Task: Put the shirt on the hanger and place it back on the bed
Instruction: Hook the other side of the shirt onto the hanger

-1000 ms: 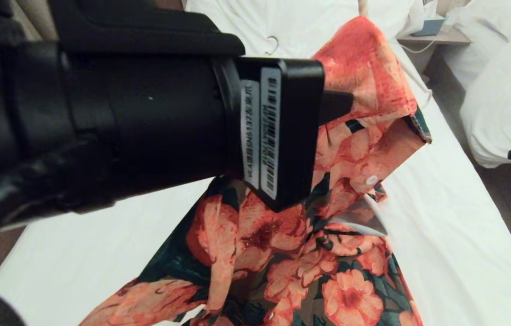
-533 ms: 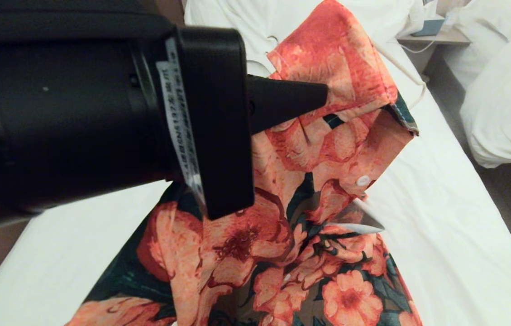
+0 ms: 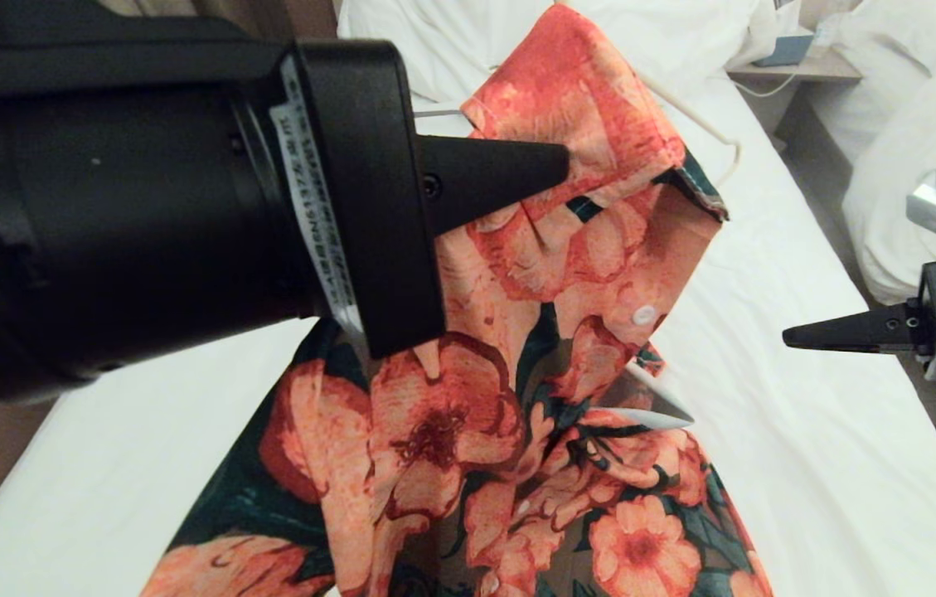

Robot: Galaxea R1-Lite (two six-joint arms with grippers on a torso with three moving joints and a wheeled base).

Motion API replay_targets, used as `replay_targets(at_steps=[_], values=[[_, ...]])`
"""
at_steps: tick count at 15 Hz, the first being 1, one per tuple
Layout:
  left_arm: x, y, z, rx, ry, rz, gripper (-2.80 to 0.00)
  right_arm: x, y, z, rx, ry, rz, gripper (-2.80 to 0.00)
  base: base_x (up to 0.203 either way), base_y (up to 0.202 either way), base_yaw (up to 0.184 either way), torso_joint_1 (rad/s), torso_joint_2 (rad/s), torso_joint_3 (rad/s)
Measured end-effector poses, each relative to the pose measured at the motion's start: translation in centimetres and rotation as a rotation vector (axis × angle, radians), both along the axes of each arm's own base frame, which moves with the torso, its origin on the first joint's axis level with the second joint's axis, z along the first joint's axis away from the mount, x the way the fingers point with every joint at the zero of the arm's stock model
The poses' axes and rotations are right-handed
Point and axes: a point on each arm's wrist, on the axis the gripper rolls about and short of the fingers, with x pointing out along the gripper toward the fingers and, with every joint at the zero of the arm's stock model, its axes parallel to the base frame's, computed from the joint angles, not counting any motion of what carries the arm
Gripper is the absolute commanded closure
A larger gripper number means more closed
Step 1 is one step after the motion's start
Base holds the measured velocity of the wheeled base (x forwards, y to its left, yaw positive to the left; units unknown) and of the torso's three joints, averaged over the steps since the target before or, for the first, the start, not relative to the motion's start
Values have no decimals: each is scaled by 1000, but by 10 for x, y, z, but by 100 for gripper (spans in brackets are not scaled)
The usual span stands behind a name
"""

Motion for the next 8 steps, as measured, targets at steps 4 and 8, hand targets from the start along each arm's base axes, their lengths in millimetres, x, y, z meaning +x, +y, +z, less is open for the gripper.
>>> replay_targets(at_steps=[4, 8], values=[[7, -8, -5, -19, -7, 12, 0, 29, 19, -13, 19, 27, 8, -280, 0, 0, 0, 0, 0, 0], [11, -14, -10, 2, 4, 15, 0, 41, 44, -27, -24, 45, 31, -280, 0, 0, 0, 0, 0, 0]])
